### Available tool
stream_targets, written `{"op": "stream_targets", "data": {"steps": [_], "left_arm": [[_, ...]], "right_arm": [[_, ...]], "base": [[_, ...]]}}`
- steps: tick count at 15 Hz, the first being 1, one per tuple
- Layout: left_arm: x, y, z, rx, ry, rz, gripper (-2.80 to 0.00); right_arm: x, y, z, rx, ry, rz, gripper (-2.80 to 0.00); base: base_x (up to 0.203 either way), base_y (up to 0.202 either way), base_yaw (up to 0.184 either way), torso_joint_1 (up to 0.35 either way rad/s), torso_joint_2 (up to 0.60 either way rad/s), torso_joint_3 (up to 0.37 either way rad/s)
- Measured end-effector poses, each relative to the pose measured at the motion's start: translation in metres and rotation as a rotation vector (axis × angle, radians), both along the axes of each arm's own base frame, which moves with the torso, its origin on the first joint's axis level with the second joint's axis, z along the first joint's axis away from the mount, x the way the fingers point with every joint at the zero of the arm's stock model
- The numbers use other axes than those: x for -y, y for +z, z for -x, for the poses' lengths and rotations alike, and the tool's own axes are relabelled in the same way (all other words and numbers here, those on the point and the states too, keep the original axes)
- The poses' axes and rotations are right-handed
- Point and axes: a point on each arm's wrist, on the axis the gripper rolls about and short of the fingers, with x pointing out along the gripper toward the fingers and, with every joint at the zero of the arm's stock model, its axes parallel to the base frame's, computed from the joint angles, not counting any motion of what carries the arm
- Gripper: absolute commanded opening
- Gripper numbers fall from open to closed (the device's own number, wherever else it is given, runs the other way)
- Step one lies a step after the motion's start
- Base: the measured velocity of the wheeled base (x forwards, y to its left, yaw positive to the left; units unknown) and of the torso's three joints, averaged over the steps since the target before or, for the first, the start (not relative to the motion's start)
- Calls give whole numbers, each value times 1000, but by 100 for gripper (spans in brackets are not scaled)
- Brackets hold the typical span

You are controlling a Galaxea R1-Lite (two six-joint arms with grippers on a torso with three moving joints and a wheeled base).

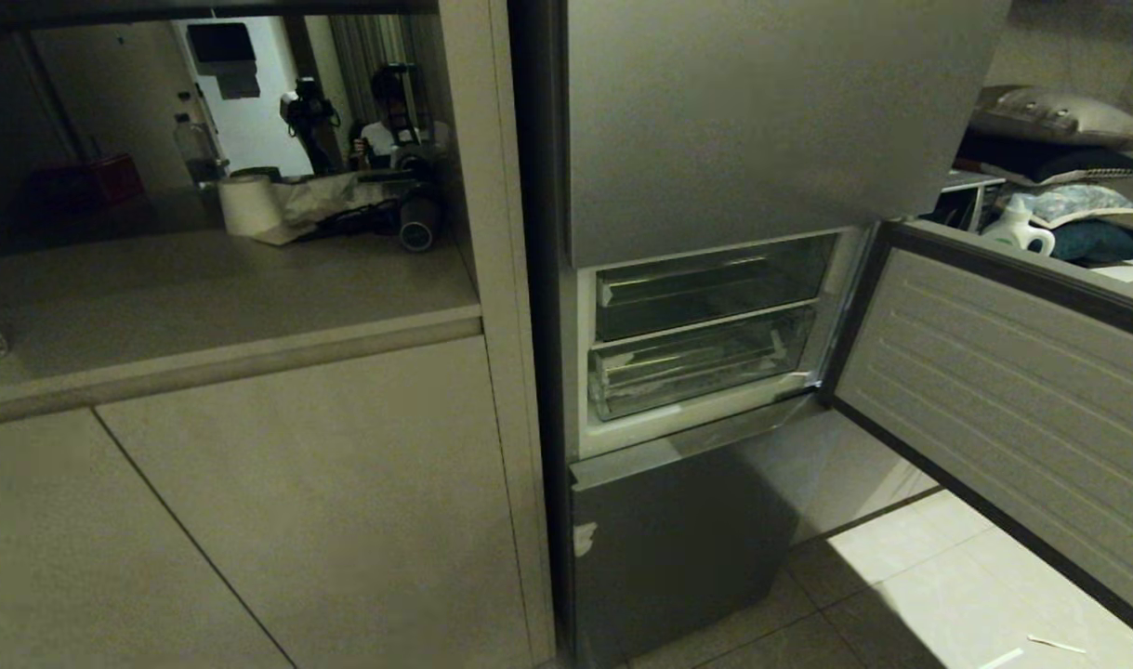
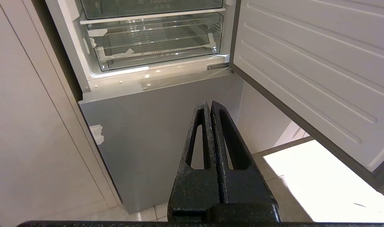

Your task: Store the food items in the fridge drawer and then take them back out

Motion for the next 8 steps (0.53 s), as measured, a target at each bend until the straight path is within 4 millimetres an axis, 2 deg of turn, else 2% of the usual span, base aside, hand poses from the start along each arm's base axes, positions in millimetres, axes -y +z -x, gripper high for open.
{"op": "stream_targets", "data": {"steps": [4, 8], "left_arm": [[2, -82, 25, -275, -134, -47, -280], [1, -129, 58, -438, -227, -38, -280]], "right_arm": [[0, 0, 0, -1, 0, 0, -280], [0, 0, 0, -4, -2, 3, -280]], "base": [[0, 0, 0, 0, 0, 0], [0, 0, 0, 0, 0, 0]]}}
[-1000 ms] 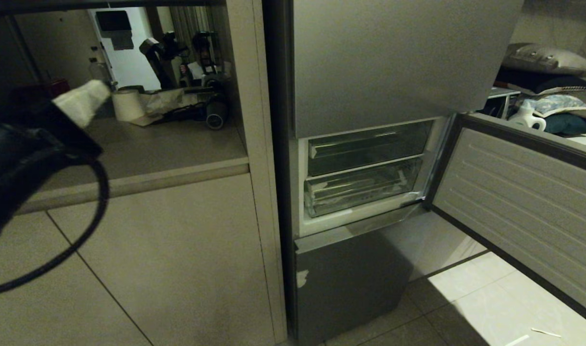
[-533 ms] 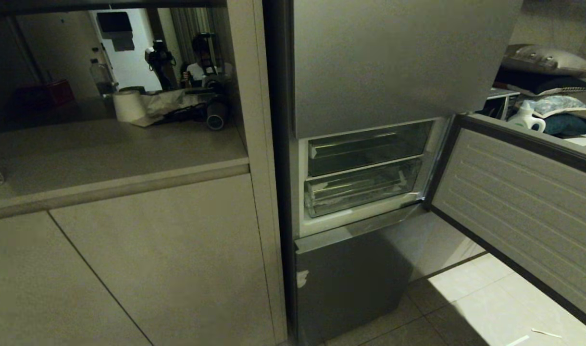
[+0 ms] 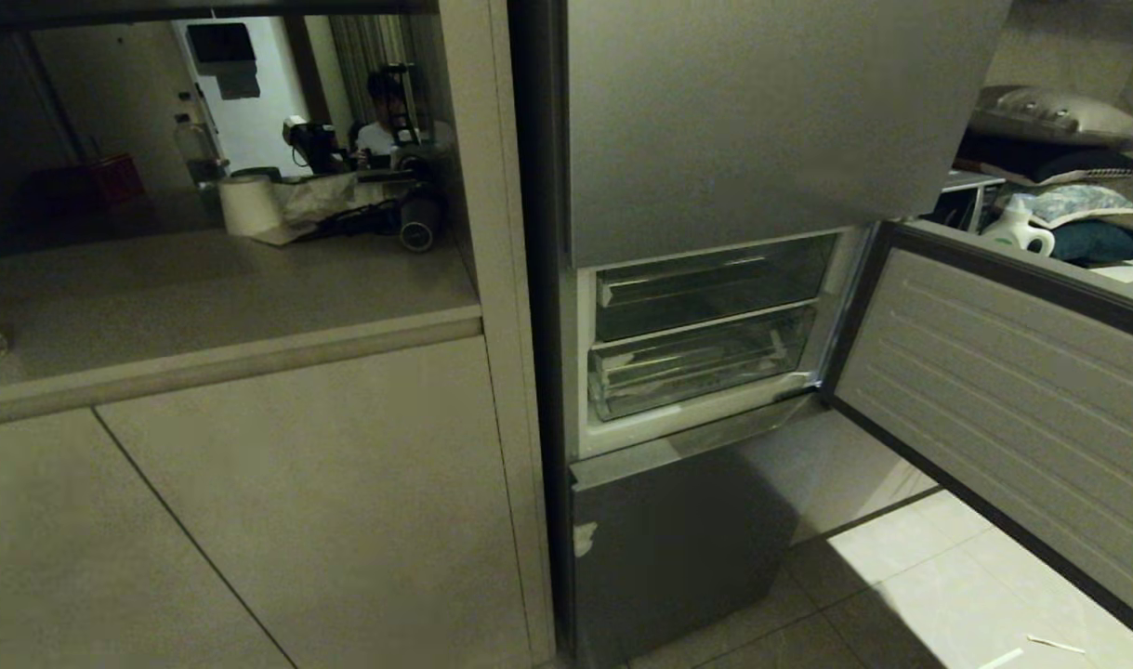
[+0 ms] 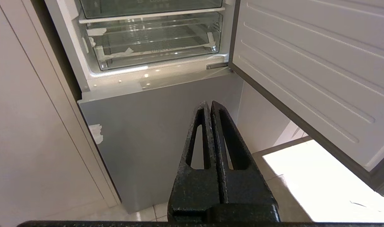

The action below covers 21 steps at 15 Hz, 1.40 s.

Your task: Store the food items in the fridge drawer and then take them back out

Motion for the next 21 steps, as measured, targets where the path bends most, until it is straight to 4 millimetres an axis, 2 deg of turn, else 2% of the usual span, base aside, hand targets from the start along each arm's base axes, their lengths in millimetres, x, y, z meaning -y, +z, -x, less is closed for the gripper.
{"op": "stream_targets", "data": {"steps": [3, 6, 12, 21], "left_arm": [[0, -20, 16, -94, 12, 39, -280], [1, -25, 22, -141, 28, 18, -280], [1, -29, 38, 70, -52, 6, -280], [0, -31, 41, 105, 10, 97, -280]], "right_arm": [[0, 0, 0, -1, -1, -1, -280], [0, 0, 0, 0, -1, -2, -280], [0, 0, 0, 3, -1, -4, -280], [0, 0, 0, 4, -2, -4, -280]], "base": [[0, 0, 0, 0, 0, 0], [0, 0, 0, 0, 0, 0], [0, 0, 0, 0, 0, 0], [0, 0, 0, 0, 0, 0]]}}
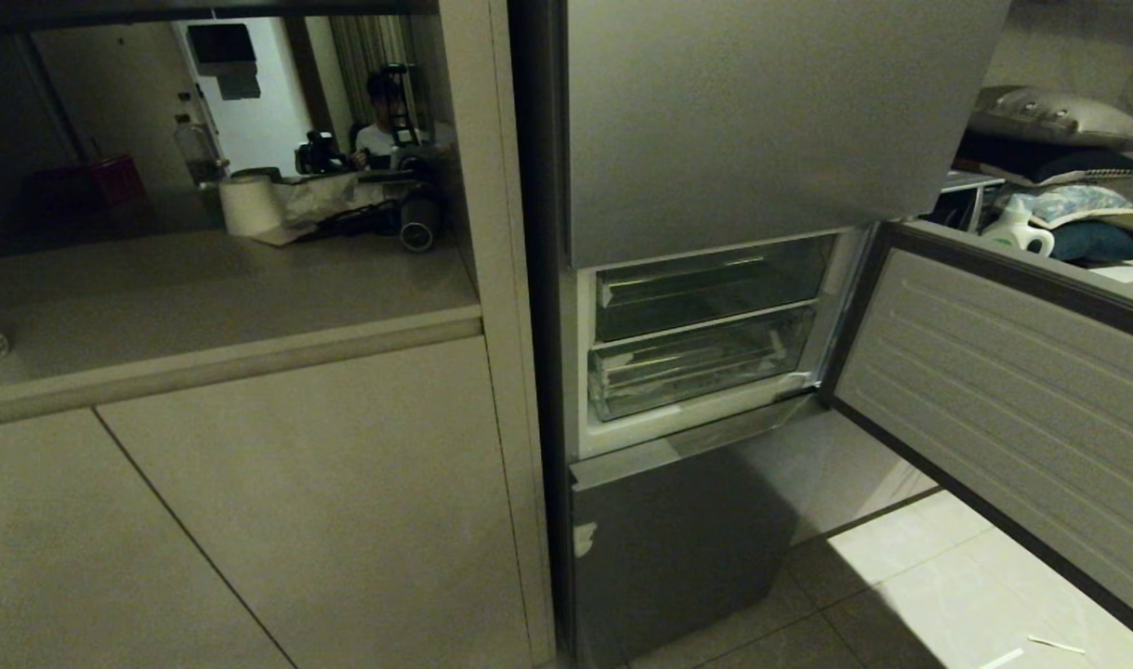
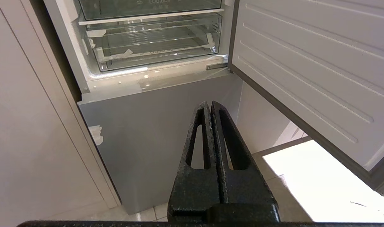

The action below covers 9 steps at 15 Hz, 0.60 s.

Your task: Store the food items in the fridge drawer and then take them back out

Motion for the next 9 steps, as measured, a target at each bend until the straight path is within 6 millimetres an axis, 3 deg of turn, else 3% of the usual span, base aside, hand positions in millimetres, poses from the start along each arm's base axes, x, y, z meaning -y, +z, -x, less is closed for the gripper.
{"op": "stream_targets", "data": {"steps": [9], "left_arm": [[0, 0, 0, 1, 5, 18, -280]], "right_arm": [[0, 0, 0, 0, 0, 0, -280]], "base": [[184, 0, 0, 2, 4, 4]]}}
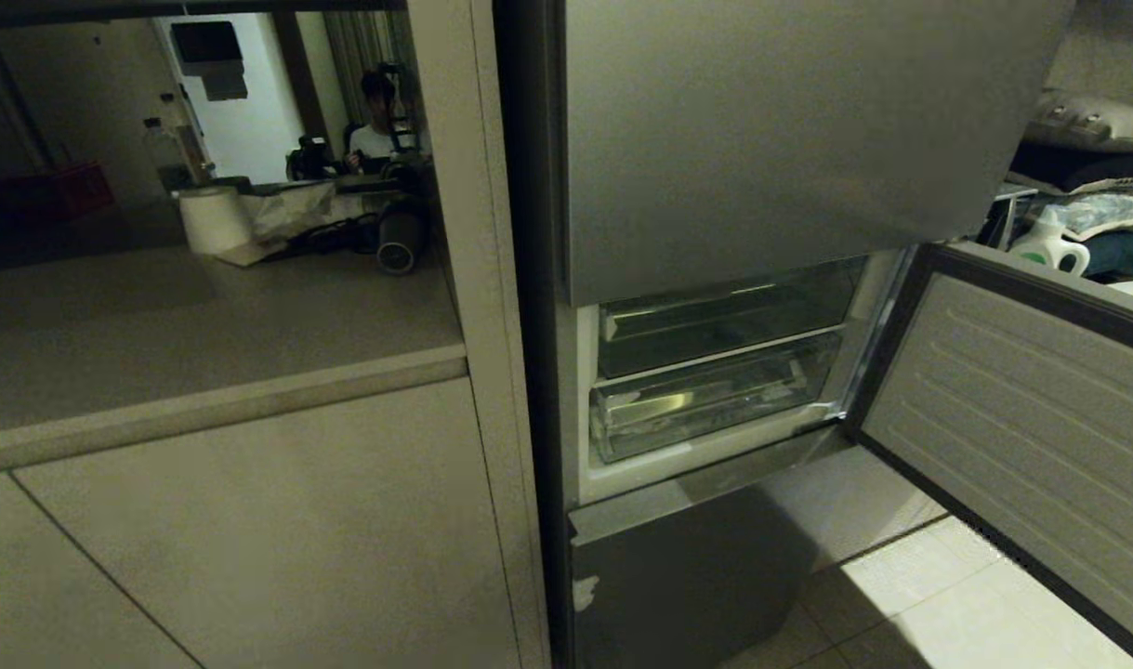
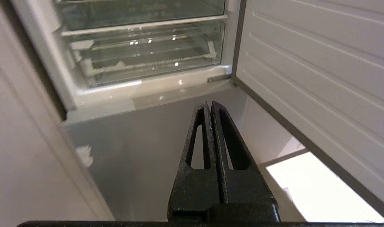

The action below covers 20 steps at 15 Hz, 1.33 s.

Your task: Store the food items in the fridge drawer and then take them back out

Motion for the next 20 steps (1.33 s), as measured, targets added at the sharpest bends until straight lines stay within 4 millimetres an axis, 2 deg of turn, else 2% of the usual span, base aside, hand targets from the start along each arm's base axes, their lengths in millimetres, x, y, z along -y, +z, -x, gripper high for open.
{"op": "stream_targets", "data": {"steps": [2, 13, 20], "left_arm": [[0, 0, 0, 0, 0, 3, -280], [0, 0, 0, 1, -1, 3, -280], [0, 0, 0, 0, 0, 5, -280]], "right_arm": [[0, 0, 0, -1, 0, -1, -280], [0, 0, 0, -1, -1, 1, -280], [0, 0, 0, 0, 0, 1, -280]], "base": [[165, 0, -2, 7, 2, 2], [0, 0, 5, 0, 1, 1], [2, -6, 166, 1, 1, 2]]}}
